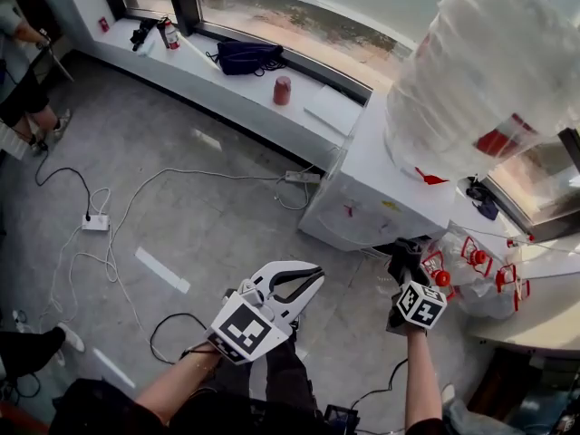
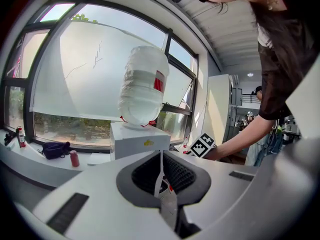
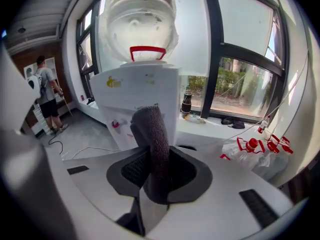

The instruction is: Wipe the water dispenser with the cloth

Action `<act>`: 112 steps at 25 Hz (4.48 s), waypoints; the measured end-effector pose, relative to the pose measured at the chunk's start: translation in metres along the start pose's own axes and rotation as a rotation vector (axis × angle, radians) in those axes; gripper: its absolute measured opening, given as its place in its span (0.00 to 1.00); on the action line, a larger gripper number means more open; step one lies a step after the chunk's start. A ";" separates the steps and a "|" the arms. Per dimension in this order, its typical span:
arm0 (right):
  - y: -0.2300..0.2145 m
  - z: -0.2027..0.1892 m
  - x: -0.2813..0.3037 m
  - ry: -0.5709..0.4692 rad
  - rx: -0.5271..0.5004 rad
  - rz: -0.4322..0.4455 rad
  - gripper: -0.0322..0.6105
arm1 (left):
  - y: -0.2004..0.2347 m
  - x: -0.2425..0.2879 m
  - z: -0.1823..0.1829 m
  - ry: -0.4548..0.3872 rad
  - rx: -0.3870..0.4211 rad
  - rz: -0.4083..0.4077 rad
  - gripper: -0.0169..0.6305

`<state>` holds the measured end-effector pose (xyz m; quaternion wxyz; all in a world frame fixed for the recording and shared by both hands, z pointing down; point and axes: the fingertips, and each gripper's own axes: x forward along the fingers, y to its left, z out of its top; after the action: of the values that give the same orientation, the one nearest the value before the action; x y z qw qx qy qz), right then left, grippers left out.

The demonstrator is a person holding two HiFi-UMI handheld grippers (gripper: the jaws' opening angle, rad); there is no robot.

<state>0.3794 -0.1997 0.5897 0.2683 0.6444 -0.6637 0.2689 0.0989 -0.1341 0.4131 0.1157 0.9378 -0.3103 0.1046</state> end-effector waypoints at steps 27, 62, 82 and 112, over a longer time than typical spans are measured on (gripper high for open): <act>0.193 -0.022 0.205 -0.023 -0.233 0.111 0.21 | 0.111 -0.009 -0.108 -0.018 0.036 0.127 0.06; 0.175 -0.137 0.208 0.125 -0.431 0.068 0.21 | 0.115 -0.001 -0.179 0.006 -0.004 0.074 0.06; 0.143 -0.209 0.344 0.132 -0.300 -0.015 0.21 | 0.150 0.033 -0.309 0.038 0.002 0.110 0.06; 0.183 -0.271 0.376 0.188 -0.401 0.059 0.21 | 0.137 0.046 -0.329 0.091 0.047 0.051 0.06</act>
<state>0.1898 -0.2721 1.0443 0.4436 0.5305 -0.6946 0.1984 0.0114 -0.1738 0.7594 0.1050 0.9262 -0.3260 0.1573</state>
